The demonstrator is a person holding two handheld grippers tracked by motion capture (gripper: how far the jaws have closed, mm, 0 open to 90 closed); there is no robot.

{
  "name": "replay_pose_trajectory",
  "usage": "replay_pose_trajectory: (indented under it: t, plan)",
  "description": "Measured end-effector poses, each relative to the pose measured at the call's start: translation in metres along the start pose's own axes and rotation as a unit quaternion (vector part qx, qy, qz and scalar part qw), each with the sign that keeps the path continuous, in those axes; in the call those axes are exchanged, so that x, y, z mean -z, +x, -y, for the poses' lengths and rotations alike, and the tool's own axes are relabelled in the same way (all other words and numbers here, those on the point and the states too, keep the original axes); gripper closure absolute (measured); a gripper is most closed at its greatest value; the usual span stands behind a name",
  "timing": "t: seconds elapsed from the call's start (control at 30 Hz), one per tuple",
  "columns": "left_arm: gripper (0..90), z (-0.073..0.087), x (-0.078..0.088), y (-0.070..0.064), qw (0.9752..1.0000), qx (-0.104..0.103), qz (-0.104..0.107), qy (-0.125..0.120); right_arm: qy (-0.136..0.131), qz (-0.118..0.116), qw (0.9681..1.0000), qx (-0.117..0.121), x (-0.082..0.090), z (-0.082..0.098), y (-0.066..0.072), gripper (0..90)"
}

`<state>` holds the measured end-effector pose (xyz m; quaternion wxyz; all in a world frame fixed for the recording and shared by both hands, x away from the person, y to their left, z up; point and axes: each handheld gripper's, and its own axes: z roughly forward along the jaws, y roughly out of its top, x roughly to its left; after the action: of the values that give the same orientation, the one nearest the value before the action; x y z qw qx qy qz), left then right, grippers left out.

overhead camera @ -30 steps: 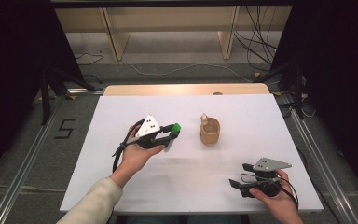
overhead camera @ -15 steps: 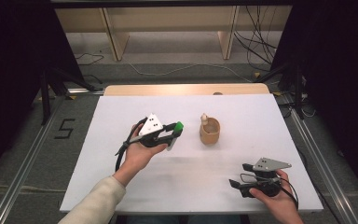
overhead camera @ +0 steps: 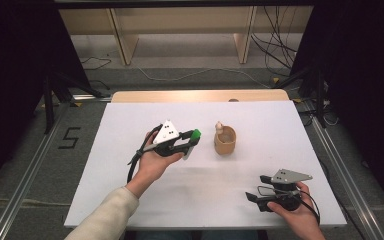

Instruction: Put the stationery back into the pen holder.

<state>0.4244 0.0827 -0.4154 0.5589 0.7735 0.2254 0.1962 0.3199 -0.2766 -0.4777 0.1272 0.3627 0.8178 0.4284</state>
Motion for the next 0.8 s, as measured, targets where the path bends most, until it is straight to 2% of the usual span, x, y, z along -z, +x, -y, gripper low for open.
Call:
replay_pose_trajectory:
  t: [0.17, 0.33, 0.8]
  plan:
    - [66.9, -0.002, -0.005, -0.001, 1.0000, 0.001, 0.004, -0.007, -0.002, 0.000, 1.0000, 0.000, 0.000, 0.000, 0.000, 17.5]
    - [66.9, -0.004, -0.011, -0.002, 0.9998, 0.012, 0.014, -0.009, -0.002, 0.000, 1.0000, 0.000, 0.000, 0.000, 0.000, 17.5]
    - [66.9, -0.009, -0.022, -0.007, 0.9997, -0.003, 0.007, -0.024, 0.000, 0.001, 1.0000, 0.001, 0.000, 0.000, 0.000, 17.5]
